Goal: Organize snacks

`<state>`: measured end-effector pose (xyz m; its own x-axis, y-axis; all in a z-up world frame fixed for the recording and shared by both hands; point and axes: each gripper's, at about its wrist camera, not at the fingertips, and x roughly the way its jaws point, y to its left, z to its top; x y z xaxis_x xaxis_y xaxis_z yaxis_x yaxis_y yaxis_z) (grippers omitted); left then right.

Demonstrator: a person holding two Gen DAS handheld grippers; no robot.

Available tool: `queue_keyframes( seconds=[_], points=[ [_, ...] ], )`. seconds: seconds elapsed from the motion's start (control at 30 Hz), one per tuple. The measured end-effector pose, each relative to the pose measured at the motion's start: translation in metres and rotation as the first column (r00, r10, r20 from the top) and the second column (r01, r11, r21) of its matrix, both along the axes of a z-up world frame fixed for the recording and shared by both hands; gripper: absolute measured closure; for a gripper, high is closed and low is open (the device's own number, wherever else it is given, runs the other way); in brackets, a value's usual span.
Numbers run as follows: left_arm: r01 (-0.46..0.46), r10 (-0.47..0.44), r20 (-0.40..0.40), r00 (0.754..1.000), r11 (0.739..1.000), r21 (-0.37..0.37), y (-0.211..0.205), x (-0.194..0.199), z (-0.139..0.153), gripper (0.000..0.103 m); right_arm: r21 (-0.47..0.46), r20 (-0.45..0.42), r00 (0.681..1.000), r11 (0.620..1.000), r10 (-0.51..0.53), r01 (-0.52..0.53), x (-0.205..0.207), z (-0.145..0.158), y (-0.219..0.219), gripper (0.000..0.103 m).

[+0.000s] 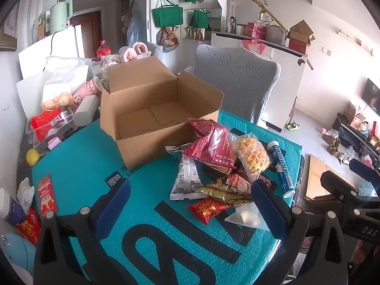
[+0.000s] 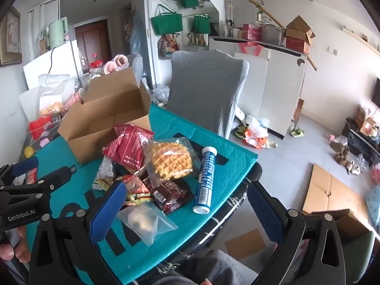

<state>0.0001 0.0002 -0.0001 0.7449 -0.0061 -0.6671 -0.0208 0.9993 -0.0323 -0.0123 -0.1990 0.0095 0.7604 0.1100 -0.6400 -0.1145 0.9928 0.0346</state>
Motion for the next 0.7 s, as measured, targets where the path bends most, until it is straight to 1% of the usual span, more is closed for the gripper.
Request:
queue_keyframes(
  seconds=[0.3, 0.43, 0.47, 0.53, 0.7],
  points=[
    [0.004, -0.005, 0.008, 1.000, 1.000, 0.009, -0.0046, -0.0009, -0.0010, 0.000, 0.001, -0.002, 1.000, 1.000, 0.001, -0.001, -0.0015, 0.0004, 0.0003, 0.000],
    [0.017, -0.017, 0.013, 1.000, 1.000, -0.005, -0.0043, -0.0021, -0.0027, 0.000, 0.001, 0.000, 1.000, 1.000, 0.001, -0.001, -0.0019, 0.0017, 0.0014, 0.000],
    [0.018, -0.017, 0.015, 1.000, 1.000, -0.003, -0.0040, -0.0032, 0.0018, 0.000, 0.001, 0.000, 1.000, 1.000, 0.001, -0.001, -0.0020, 0.0020, 0.0017, 0.000],
    [0.020, -0.020, 0.012, 1.000, 1.000, 0.002, -0.0053, -0.0029, 0.0014, 0.000, 0.000, 0.002, 1.000, 1.000, 0.000, 0.000, -0.0022, 0.0025, 0.0023, 0.000],
    [0.032, -0.032, 0.008, 0.999, 0.999, -0.004, -0.0072, -0.0037, 0.0017, 0.000, 0.002, 0.004, 1.000, 1.000, -0.003, 0.003, -0.0027, 0.0014, -0.0066, 0.000]
  ],
)
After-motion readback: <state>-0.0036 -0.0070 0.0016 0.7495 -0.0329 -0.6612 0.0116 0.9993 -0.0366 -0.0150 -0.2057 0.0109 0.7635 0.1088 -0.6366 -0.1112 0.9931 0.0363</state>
